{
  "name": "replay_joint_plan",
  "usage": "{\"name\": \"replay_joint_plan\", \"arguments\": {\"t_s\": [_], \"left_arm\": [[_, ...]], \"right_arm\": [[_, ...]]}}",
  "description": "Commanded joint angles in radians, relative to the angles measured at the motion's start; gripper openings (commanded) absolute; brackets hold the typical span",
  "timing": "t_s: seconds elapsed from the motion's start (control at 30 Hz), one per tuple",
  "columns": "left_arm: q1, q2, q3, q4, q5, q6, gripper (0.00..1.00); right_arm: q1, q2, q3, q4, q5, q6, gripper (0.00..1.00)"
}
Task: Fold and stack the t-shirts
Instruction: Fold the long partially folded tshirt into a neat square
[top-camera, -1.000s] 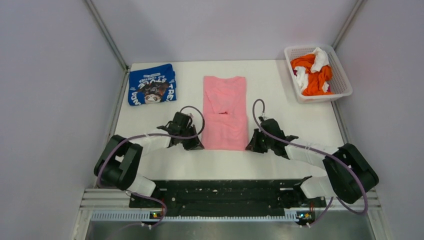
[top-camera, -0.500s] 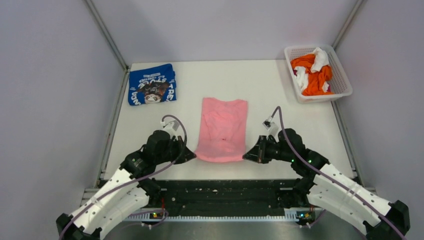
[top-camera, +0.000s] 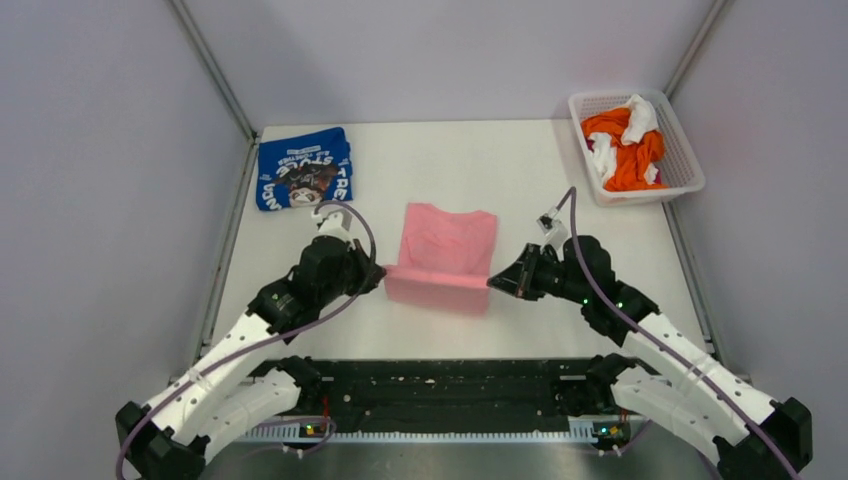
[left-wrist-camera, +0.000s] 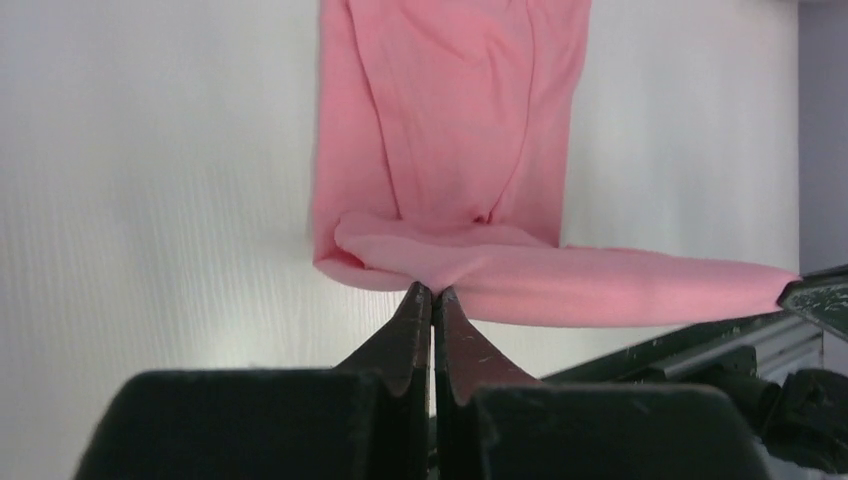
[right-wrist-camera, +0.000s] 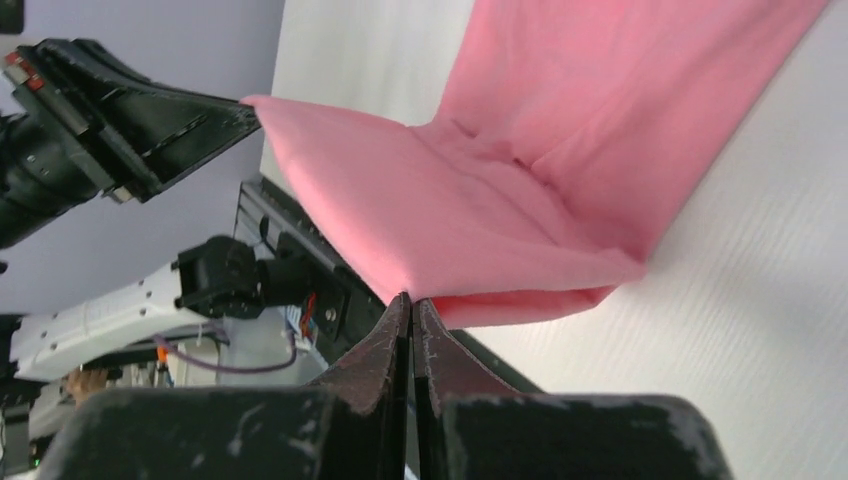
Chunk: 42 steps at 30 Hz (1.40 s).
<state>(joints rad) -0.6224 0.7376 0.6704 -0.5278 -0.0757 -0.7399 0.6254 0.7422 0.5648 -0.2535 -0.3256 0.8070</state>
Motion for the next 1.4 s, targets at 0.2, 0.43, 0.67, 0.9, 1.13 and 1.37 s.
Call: {"name": "replay_joint_plan", "arguments": {"t_s": [0.2,0.43,0.67,0.9,1.13,1.37], "left_arm": [[0.071,0.276,0.222,0.181,-0.123,0.111,0.0],[0.189,0.418,0.289,0.274,-0.003,0.133,0.0],[0.212,0.532,0.347,0.324,0.059,0.156,0.0],[0.231,0.703,0.438,0.364,0.035,0.147,0.0],[0.257,0.925,0.561,0.42,0.07,0.129,0.0],[0.289,1.139,0.763,0.325,0.167,0.149,0.0]], "right_arm": [[-0.193,0.14,0.03,0.285,-0.076,0.021,0.0],[-0.257,0.279,0.041,0.427,-0.157,0.054,0.0],[-0.297,0.334,0.03,0.463,-0.179,0.062,0.0],[-0.354,0.434,0.028,0.514,-0.147,0.031,0.0],[-0.387,0.635,0.092,0.624,-0.154,0.025,0.0],[-0.398,0.768,0.183,0.571,-0.033,-0.059,0.0]]}}
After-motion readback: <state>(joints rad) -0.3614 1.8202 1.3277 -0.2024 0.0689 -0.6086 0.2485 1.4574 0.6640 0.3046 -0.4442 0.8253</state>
